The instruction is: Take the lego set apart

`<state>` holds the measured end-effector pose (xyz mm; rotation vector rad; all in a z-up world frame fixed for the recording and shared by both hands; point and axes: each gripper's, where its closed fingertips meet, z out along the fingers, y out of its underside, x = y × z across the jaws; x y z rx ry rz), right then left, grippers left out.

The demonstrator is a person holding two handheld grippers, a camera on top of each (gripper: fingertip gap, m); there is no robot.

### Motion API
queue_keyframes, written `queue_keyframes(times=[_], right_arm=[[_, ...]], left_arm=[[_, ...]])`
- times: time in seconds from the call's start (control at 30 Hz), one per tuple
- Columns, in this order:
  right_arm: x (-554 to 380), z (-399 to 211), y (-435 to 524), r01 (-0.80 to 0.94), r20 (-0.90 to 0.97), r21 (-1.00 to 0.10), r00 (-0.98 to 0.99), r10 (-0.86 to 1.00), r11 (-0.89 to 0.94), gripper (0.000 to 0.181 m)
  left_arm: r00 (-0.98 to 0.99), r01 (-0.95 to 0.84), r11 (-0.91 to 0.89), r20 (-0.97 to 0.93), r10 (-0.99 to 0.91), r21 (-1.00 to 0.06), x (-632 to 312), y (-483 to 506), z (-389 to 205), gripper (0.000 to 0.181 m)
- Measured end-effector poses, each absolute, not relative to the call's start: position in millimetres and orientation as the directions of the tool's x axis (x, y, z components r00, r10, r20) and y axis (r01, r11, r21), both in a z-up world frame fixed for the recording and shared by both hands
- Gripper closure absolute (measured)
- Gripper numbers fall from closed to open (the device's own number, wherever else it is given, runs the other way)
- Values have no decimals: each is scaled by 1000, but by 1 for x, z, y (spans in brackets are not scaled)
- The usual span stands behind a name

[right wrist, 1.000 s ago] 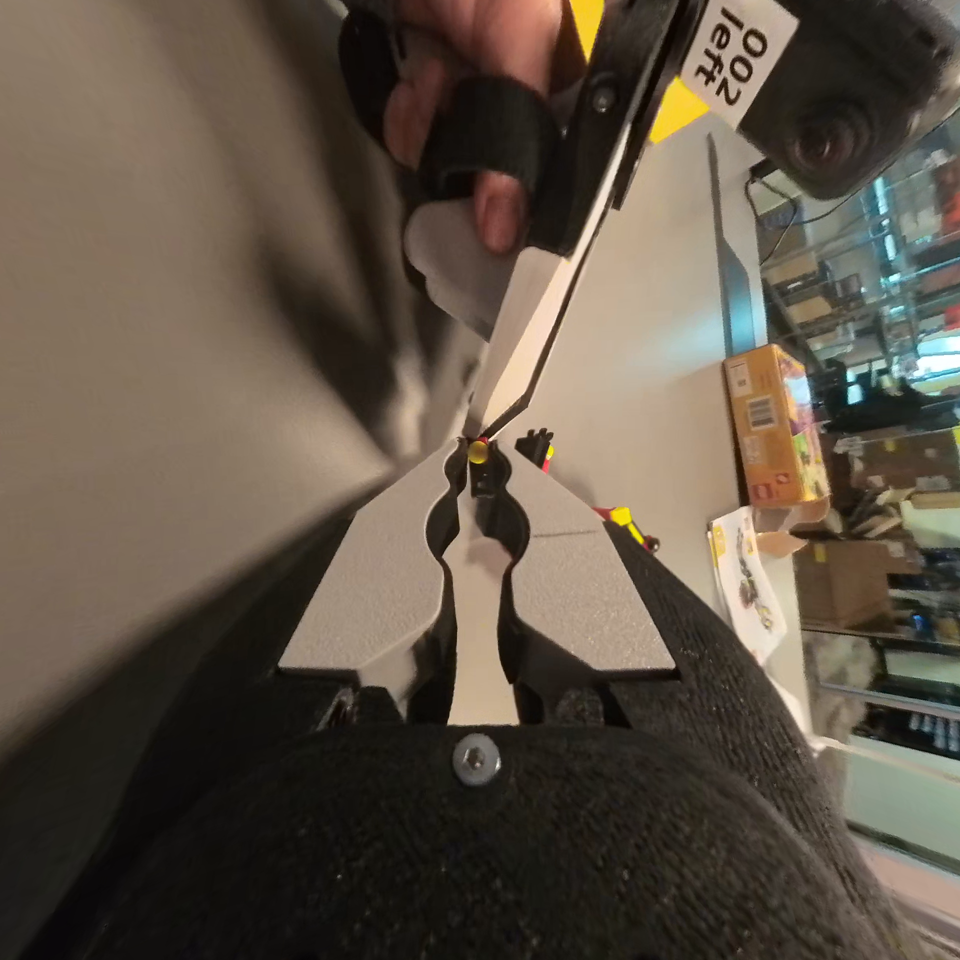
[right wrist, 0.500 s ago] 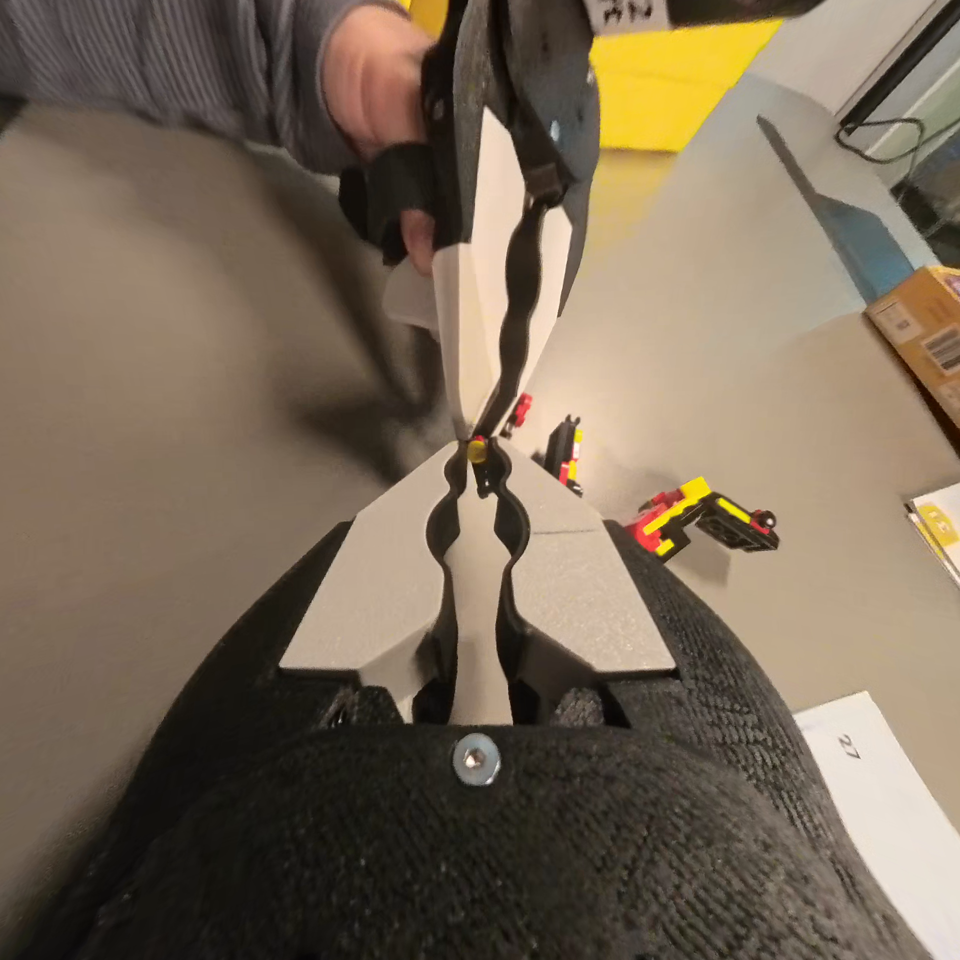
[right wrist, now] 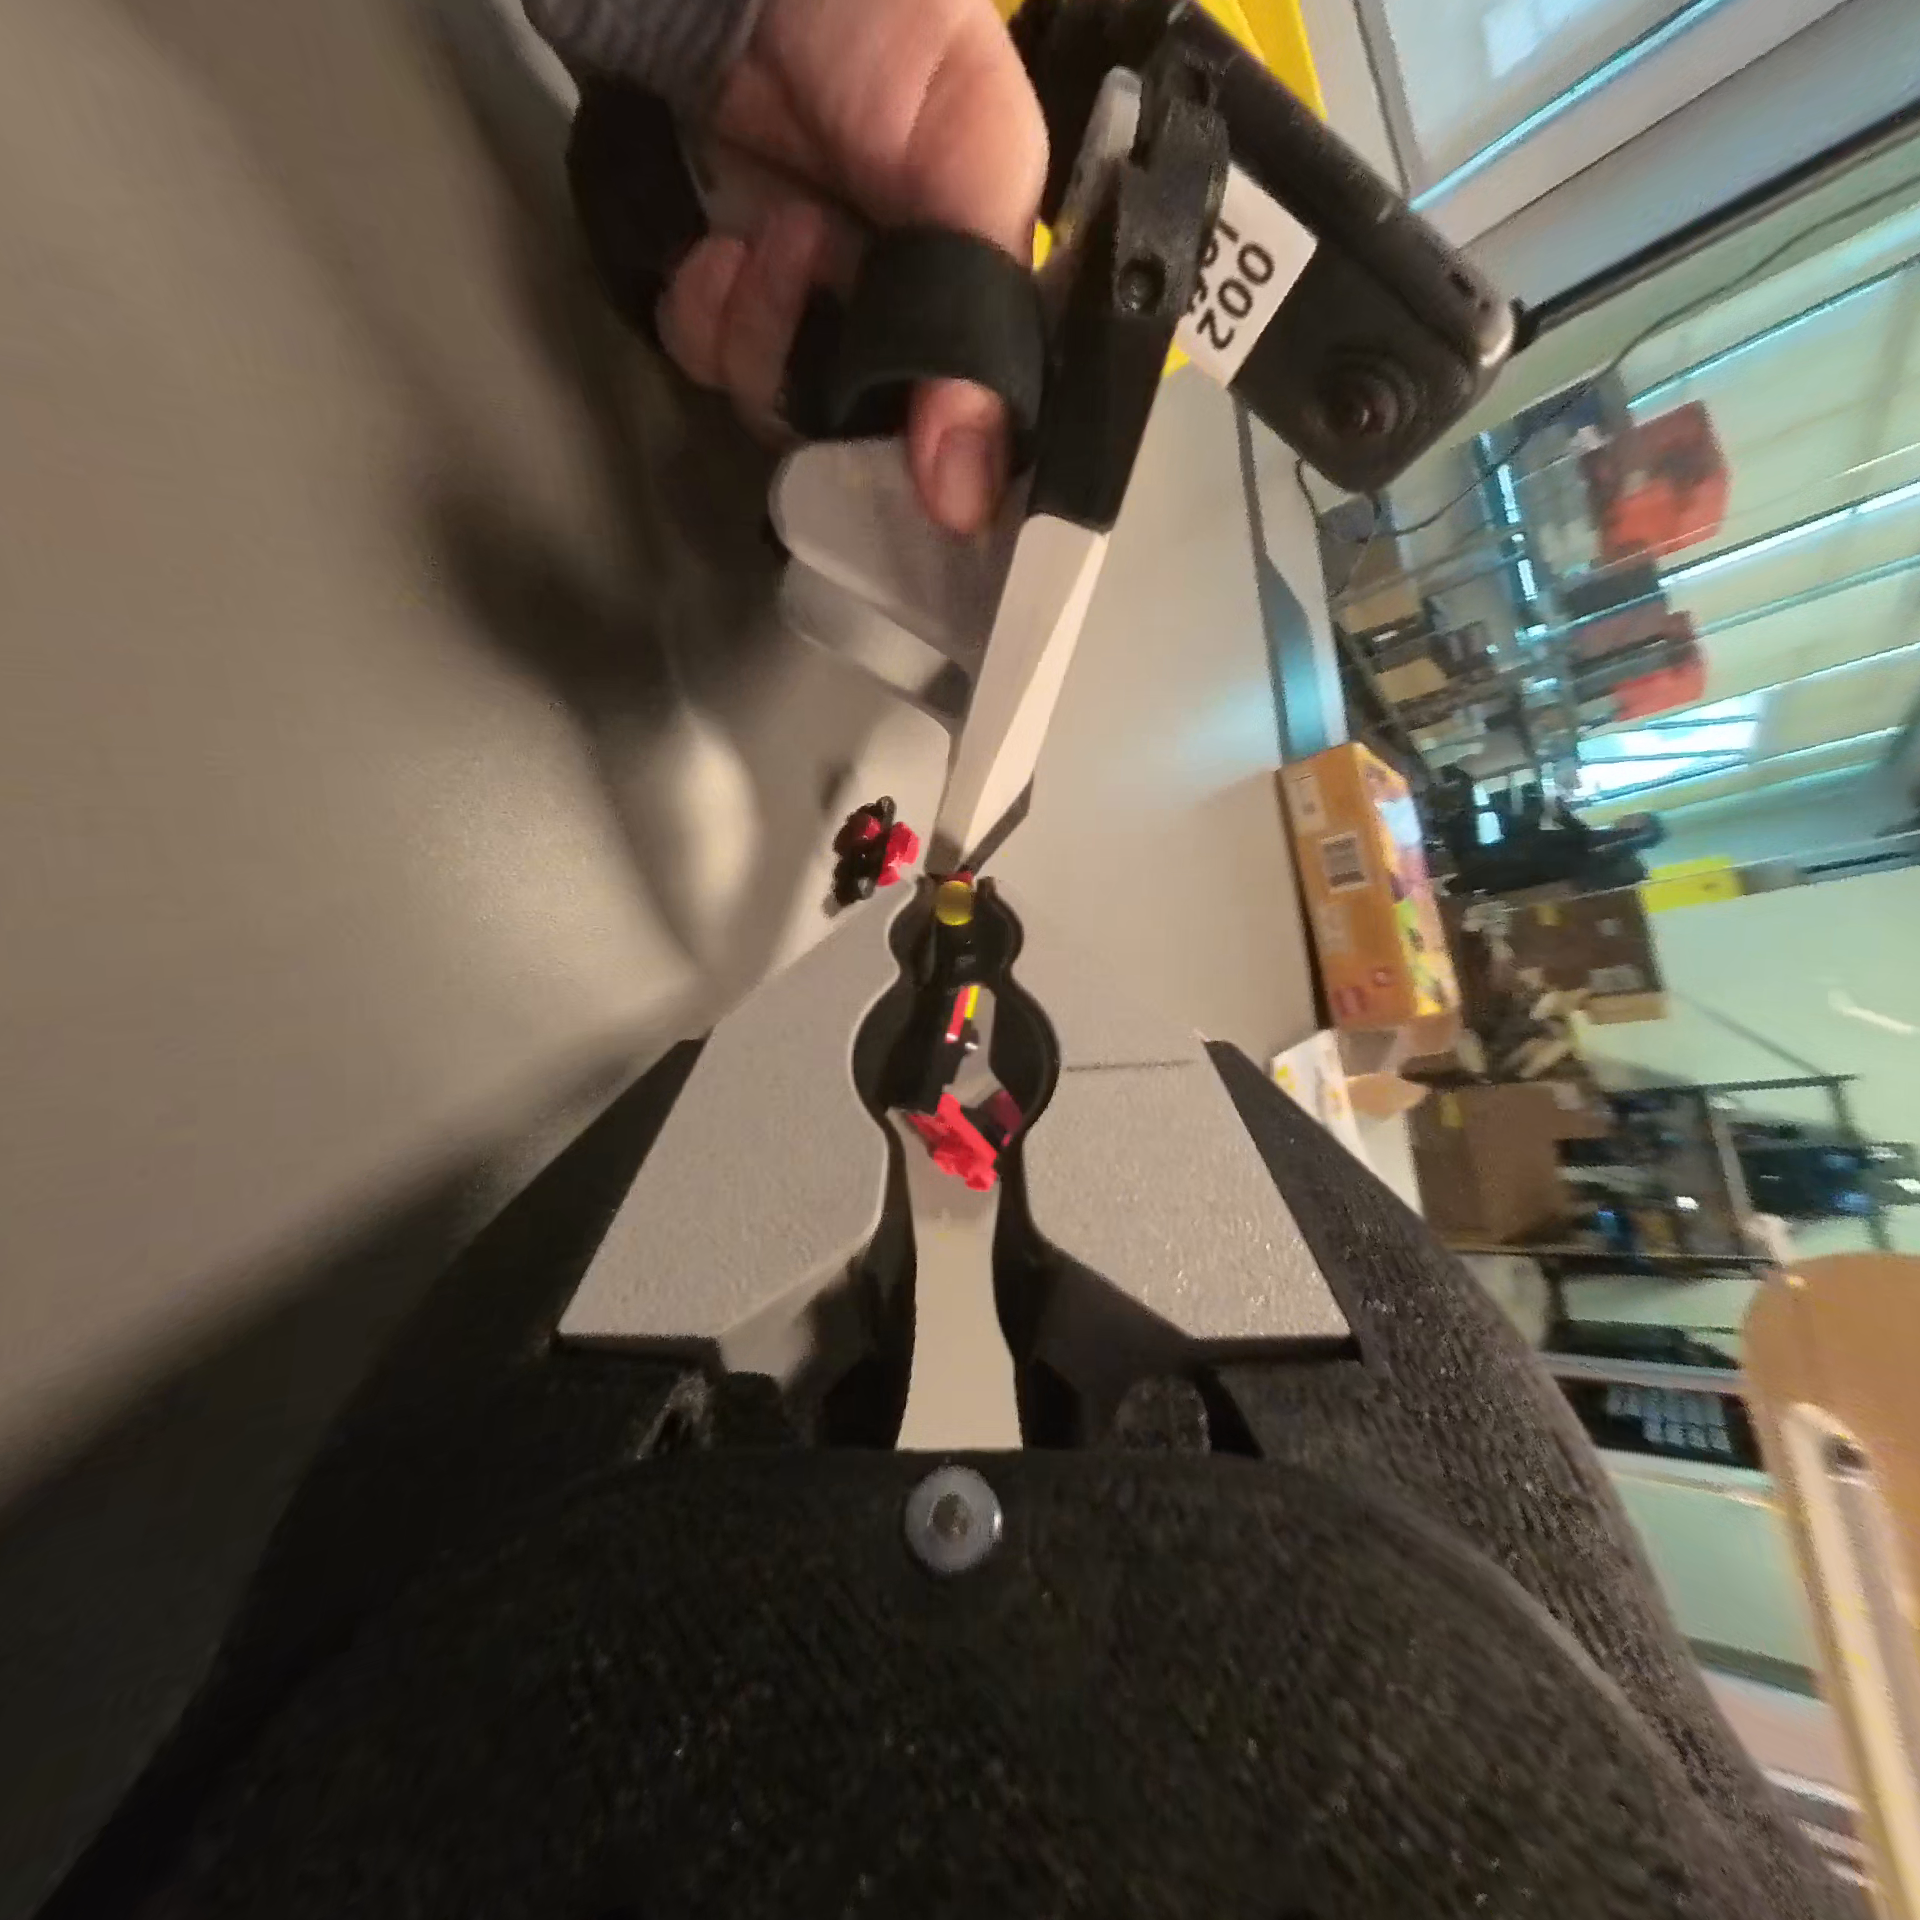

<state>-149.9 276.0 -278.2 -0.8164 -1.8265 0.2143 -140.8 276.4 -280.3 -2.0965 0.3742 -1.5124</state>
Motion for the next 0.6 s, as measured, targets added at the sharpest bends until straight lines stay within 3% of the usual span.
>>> queue_keyframes(times=[0.07, 0.13, 0.27, 0.33, 0.37, 0.6], right_arm=[[-150, -275, 274, 426, 789, -471, -187, 585, 772, 177], [-150, -275, 273, 411, 767, -508, -183, 615, 757, 177], [-147, -271, 269, 299, 468, -811, -184, 864, 503, 176], [-142, -248, 265, 163, 301, -929, -192, 934, 333, 176], [-137, -238, 268, 124, 237, -957, -192, 952, 263, 176], [-125, -283, 278, 410, 208, -867, -217, 954, 283, 176]], left_arm=[[316, 89, -828, 804, -503, -554, -141, 276, -278, 180], [309, 86, -833, 809, -500, -547, -141, 275, -278, 180], [286, 80, -833, 813, -507, -547, -139, 273, -276, 180], [371, 82, -845, 803, -466, -528, -147, 279, -288, 180], [324, 105, -839, 816, -478, -533, -148, 278, -281, 180], [345, 108, -817, 792, -503, -566, -151, 281, -279, 180]])
